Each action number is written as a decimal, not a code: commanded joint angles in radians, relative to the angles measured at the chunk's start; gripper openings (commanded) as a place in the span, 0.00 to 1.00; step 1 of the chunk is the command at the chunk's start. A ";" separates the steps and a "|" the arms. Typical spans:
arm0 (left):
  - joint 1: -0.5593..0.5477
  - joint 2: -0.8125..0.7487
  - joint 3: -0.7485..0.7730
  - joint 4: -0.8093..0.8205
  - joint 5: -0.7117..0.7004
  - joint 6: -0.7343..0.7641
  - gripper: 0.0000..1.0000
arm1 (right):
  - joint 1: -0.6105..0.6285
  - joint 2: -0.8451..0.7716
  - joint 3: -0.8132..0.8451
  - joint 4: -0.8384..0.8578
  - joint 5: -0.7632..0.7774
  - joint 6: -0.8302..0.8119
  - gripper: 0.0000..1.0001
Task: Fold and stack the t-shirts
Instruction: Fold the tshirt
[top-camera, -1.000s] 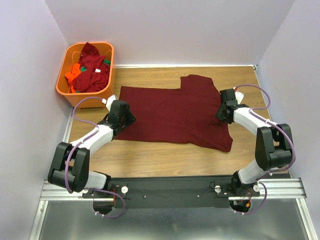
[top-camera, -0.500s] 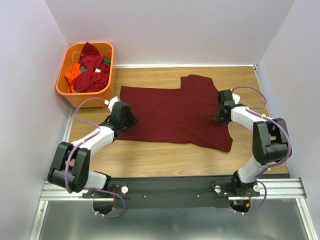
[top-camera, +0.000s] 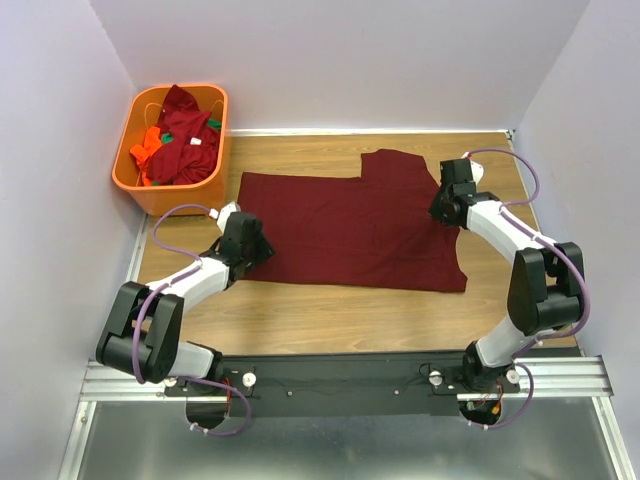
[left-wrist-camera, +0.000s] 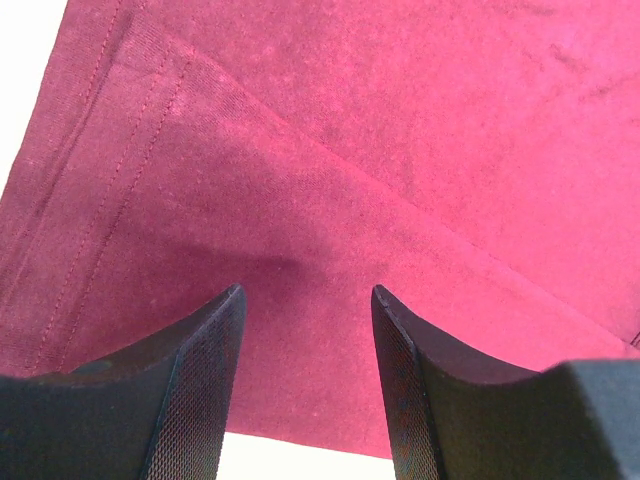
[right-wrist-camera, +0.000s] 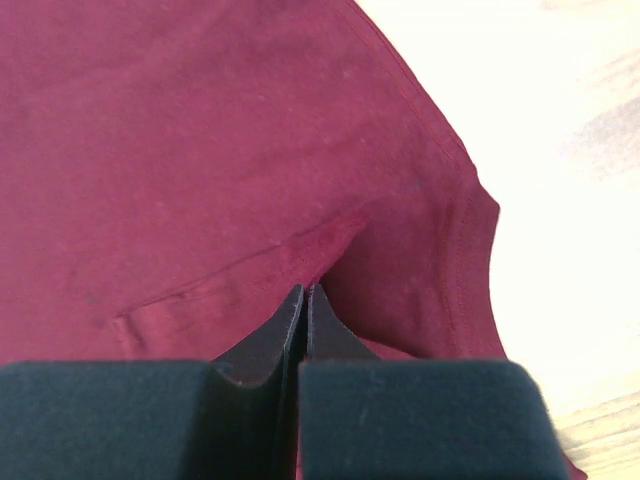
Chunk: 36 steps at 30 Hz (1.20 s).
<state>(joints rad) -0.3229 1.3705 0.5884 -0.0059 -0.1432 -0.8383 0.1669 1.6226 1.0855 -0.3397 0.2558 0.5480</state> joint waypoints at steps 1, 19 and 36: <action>-0.004 0.013 -0.013 0.030 -0.013 -0.007 0.61 | 0.000 -0.007 0.050 -0.022 -0.018 -0.031 0.08; -0.004 -0.007 -0.022 0.032 -0.009 -0.005 0.61 | 0.088 0.037 0.082 -0.074 0.100 -0.046 0.55; -0.004 -0.077 -0.030 0.007 -0.029 0.002 0.61 | 0.333 0.382 0.324 -0.081 0.126 0.032 0.41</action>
<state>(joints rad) -0.3229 1.3159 0.5720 0.0063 -0.1452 -0.8387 0.4938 1.9625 1.3617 -0.4057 0.3416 0.5514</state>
